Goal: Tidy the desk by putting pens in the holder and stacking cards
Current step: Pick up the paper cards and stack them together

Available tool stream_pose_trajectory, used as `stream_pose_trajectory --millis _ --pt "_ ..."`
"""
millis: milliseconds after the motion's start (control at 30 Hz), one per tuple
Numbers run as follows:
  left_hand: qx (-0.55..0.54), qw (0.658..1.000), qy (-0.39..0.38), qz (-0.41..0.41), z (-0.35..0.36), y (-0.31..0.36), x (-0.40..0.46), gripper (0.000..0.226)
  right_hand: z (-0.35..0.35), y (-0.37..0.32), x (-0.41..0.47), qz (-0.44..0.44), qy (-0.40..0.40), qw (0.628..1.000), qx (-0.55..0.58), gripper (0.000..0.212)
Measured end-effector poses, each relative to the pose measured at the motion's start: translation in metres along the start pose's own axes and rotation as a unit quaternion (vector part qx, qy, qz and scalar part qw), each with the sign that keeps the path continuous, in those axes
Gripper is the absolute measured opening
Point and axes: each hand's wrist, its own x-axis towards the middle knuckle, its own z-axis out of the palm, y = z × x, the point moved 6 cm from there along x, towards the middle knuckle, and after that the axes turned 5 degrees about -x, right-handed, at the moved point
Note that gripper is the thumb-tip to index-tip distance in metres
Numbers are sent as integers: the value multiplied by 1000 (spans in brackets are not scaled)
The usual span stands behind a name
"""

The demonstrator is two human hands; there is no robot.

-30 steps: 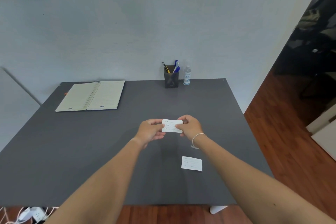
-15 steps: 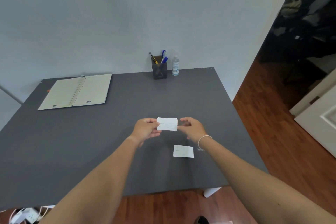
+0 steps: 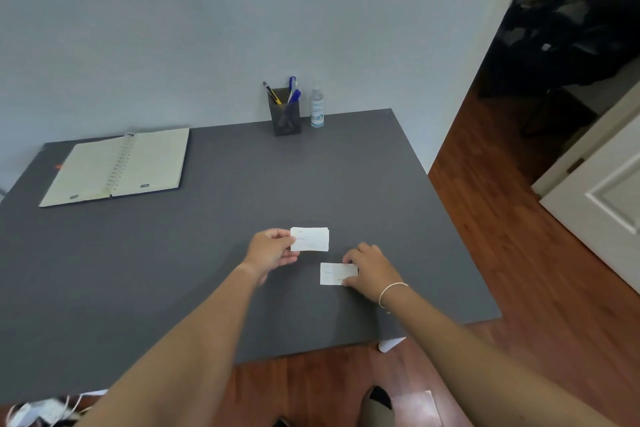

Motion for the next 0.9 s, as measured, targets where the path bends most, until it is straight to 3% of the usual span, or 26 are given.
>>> stream_pose_trajectory --millis 633,900 --pt "-4 1000 13 0 -14 -5 0 22 3 1 4 12 15 999 31 42" --pt "-6 1000 11 2 -15 -3 0 18 -4 9 9 57 19 992 108 23"
